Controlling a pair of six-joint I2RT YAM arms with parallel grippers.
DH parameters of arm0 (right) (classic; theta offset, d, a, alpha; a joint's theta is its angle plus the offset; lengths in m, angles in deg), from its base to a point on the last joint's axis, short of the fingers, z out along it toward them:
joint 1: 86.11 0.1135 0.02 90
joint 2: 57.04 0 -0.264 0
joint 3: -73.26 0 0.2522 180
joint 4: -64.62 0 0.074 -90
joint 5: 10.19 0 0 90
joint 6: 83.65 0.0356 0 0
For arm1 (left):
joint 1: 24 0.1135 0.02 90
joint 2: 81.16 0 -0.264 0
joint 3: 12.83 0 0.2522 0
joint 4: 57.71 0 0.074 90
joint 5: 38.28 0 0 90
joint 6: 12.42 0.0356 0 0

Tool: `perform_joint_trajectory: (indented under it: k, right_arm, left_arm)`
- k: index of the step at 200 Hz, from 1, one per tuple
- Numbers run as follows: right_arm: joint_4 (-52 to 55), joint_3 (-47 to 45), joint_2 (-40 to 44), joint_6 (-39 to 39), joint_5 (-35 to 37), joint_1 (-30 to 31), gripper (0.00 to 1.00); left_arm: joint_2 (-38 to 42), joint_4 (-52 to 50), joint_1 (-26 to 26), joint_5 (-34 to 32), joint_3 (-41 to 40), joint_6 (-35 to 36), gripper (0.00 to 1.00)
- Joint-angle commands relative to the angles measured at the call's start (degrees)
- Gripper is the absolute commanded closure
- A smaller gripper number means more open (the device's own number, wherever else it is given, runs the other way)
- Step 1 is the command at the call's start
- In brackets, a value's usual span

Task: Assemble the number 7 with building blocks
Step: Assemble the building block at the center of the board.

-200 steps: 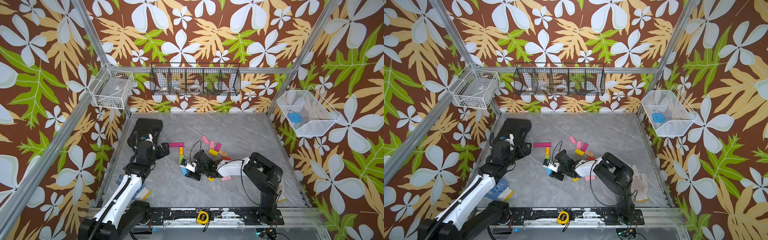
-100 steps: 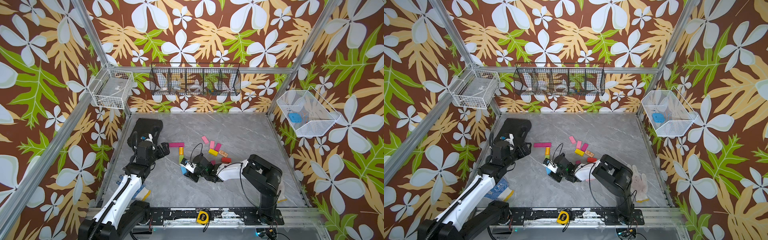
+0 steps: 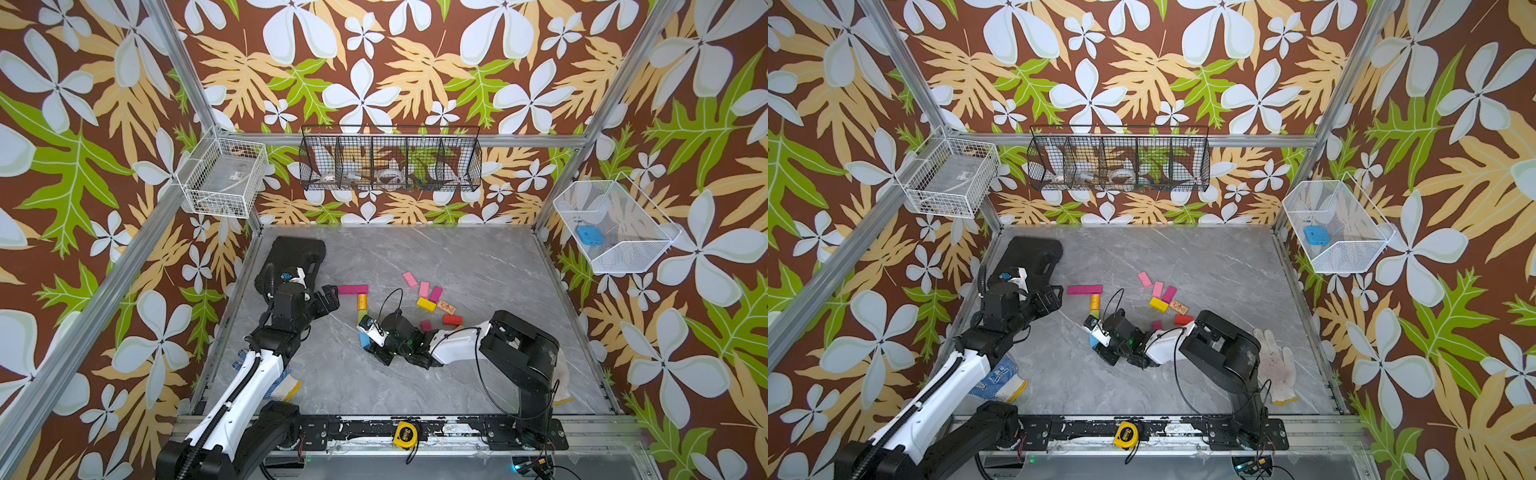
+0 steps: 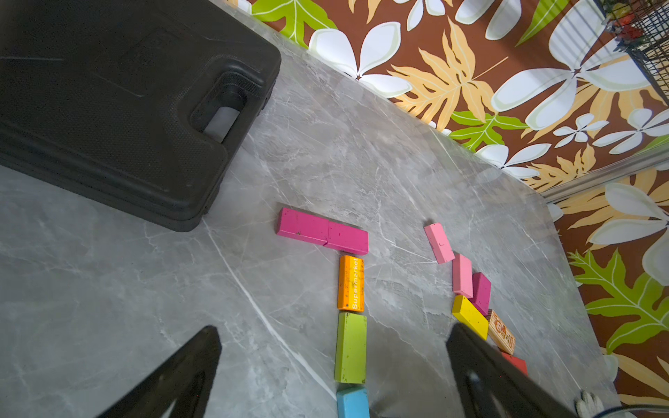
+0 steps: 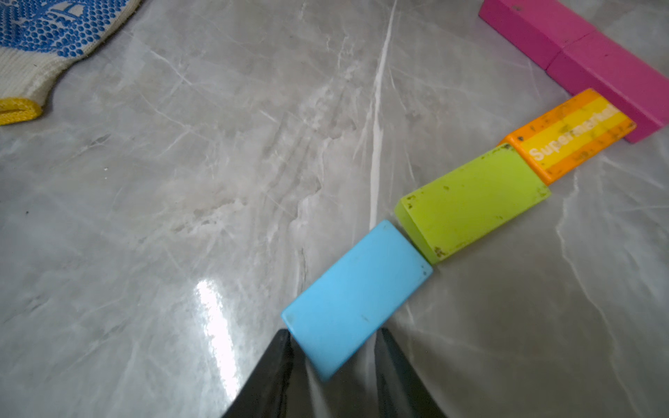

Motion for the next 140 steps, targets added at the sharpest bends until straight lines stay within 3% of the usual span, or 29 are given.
perform_joint_trajectory:
  k: [1, 86, 140]
  right_arm:
    - [6.2, 0.0, -0.8, 1.5, 1.2, 0.1, 0.62]
    - [3.4, -1.0, -1.5, 8.2, 4.6, 0.4, 0.63]
    - [2.3, -2.0, -0.9, 8.0, 4.2, 0.9, 0.62]
  left_arm:
    - [0.3, 0.6, 0.0, 0.1, 0.0, 0.3, 0.0]
    - [-0.1, 0.7, 0.0, 0.5, 0.2, 0.3, 0.0]
    - [0.0, 1.0, 0.0, 0.7, -0.2, 0.1, 0.0]
